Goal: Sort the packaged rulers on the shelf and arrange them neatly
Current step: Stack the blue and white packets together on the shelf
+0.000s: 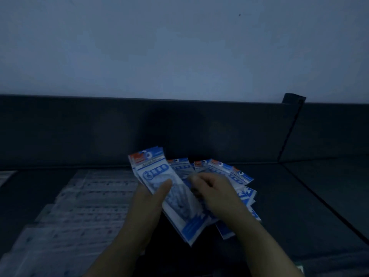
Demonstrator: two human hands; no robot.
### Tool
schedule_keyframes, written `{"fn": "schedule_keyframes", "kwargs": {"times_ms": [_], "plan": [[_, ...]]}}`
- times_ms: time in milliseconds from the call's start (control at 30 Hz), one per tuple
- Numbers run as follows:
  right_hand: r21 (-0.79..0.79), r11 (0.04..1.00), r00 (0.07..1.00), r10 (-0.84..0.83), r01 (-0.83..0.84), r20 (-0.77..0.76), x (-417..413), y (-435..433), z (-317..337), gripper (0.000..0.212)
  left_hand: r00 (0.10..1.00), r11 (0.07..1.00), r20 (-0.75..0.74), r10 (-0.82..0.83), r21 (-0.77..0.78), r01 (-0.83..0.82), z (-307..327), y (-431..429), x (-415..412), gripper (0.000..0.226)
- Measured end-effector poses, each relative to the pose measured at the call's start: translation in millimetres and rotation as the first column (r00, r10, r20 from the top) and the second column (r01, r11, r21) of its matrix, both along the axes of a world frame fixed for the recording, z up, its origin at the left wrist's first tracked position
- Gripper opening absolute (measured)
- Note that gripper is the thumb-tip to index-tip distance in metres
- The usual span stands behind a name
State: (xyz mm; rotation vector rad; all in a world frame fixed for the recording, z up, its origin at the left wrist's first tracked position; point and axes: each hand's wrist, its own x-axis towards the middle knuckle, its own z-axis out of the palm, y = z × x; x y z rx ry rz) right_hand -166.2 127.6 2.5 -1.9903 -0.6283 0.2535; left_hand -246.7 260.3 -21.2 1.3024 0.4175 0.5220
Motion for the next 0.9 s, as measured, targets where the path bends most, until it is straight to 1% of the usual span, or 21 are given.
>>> {"fn": "schedule_keyframes", "kwargs": {"times_ms": [67,100,133,167,233,300,367,400,500,600,667,733,767,800,833,867,900], "plan": [[-0.098,0.979,0.969,-0.158,0.179,0.188,23,-13,-1,0.025,0.998,0.992,-0.034,0.057,-0.112,-0.061,-3,7,0,0.007],[-0.150,0.952,0.944,-0.228,0.268,0.239,36,-19,-2,0.029,0.996,0.981,-0.053,0.072,-0.177,-0.080,-4,11,0,0.007],[-0.204,0.923,0.931,-0.277,0.327,0.239,49,-23,-4,0.038,0.995,0.969,-0.069,0.073,-0.230,-0.087,-4,15,1,0.007],[-0.273,0.895,0.931,-0.306,0.353,0.201,59,-24,-6,0.049,0.995,0.959,-0.081,0.065,-0.271,-0.085,-4,18,2,0.007],[-0.435,0.835,0.941,-0.305,0.338,0.144,71,-18,-10,0.071,0.994,0.941,-0.094,0.049,-0.328,-0.077,-5,22,4,0.008],[-0.544,0.789,0.958,-0.247,0.285,0.144,79,-6,-13,0.086,0.994,0.934,-0.101,0.043,-0.349,-0.076,-7,24,7,0.009],[-0.593,0.766,0.968,-0.220,0.248,0.122,87,4,-17,0.088,0.994,0.927,-0.100,0.040,-0.367,-0.074,-8,26,10,0.008],[-0.597,0.765,0.968,-0.227,0.242,0.103,92,7,-20,0.083,0.994,0.926,-0.100,0.036,-0.371,-0.071,-8,26,11,0.008],[-0.524,0.803,0.956,-0.279,0.284,0.091,105,7,-27,0.058,0.994,0.934,-0.100,0.048,-0.347,-0.081,-11,27,14,0.008],[-0.425,0.854,0.953,-0.293,0.299,0.082,108,2,-27,0.048,0.994,0.944,-0.092,0.059,-0.320,-0.086,-13,28,17,0.010],[-0.293,0.890,0.937,-0.330,0.349,0.113,109,-1,-24,0.039,0.992,0.944,-0.105,0.070,-0.314,-0.100,-12,28,19,0.011],[-0.128,0.902,0.909,-0.397,0.411,0.127,105,-5,-15,0.032,0.990,0.946,-0.115,0.086,-0.302,-0.117,-12,30,22,0.013],[-0.033,0.906,0.904,-0.419,0.423,0.087,100,-5,-10,0.030,0.988,0.947,-0.121,0.095,-0.296,-0.127,-12,32,23,0.015],[0.058,0.908,0.909,-0.417,0.416,0.015,92,-5,-6,0.028,0.988,0.946,-0.125,0.094,-0.297,-0.127,-11,32,24,0.017],[0.139,0.910,0.920,-0.386,0.391,-0.061,82,-4,-1,0.026,0.988,0.944,-0.126,0.084,-0.308,-0.119,-11,32,24,0.021],[0.194,0.914,0.933,-0.337,0.356,-0.125,70,-1,2,0.024,0.990,0.941,-0.121,0.074,-0.320,-0.109,-11,32,25,0.025],[0.212,0.924,0.945,-0.289,0.317,-0.150,56,2,4,0.022,0.993,0.940,-0.108,0.058,-0.330,-0.091,-11,30,25,0.027]]}}
